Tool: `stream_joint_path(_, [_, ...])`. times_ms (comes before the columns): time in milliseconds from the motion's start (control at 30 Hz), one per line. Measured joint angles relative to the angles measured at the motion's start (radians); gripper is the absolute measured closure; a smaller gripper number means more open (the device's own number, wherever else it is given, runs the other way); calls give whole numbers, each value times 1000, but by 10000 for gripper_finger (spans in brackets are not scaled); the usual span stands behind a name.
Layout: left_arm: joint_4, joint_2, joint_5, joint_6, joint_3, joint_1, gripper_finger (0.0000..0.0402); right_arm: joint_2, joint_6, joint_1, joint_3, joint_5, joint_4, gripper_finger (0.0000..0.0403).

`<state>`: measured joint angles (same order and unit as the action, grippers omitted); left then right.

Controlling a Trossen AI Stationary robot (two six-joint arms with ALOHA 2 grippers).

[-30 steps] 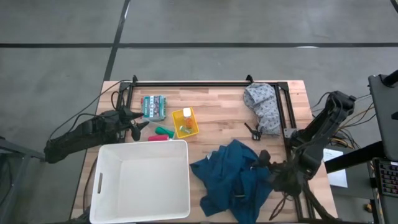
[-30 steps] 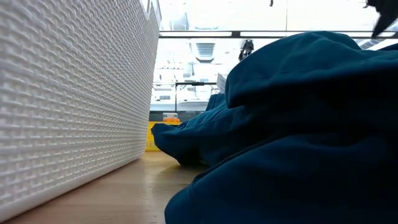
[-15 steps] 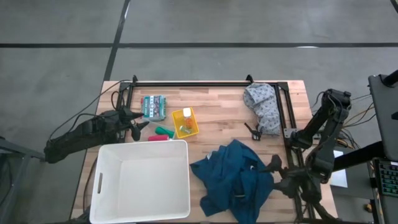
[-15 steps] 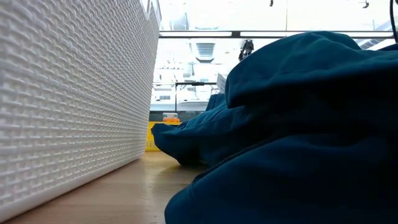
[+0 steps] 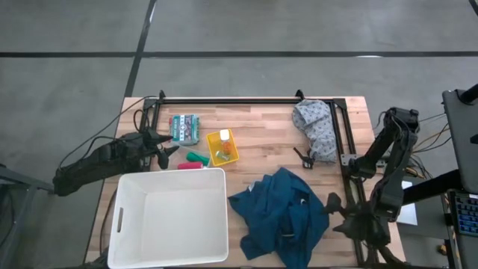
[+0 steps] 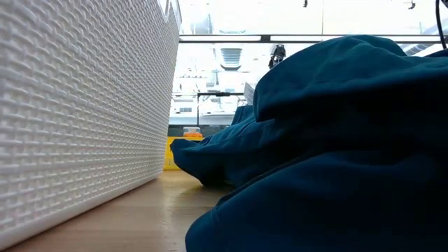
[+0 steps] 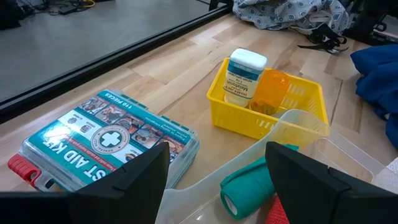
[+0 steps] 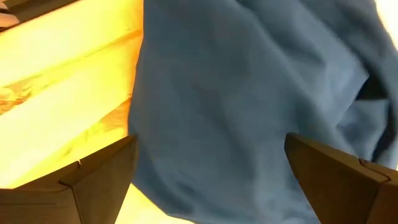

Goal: Pick & place medical supplies in basket/bin
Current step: Put the blue patient gown into the white bin

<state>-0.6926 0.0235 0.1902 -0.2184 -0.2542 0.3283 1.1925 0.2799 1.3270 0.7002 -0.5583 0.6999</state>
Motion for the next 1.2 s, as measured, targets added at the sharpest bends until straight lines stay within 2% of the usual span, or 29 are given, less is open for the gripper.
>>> stream_joint_path(133, [-1, 0, 0, 0, 0, 0, 130, 52, 61, -2, -12, 12, -6, 3])
stream_joint_path(400, [0, 0, 0, 0, 0, 0, 130, 238, 57, 2, -23, 63, -22, 3])
stream_joint_path(700, [0, 0, 0, 0, 0, 0, 130, 402, 16, 2, -6, -159, -67, 3])
stream_joint_path(933, [0, 0, 0, 0, 0, 0, 130, 442, -38, -7, 4, -278, -60, 3])
stream_joint_path(1200, [0, 0, 0, 0, 0, 0, 130, 381, -46, -50, 28, -251, -68, 3])
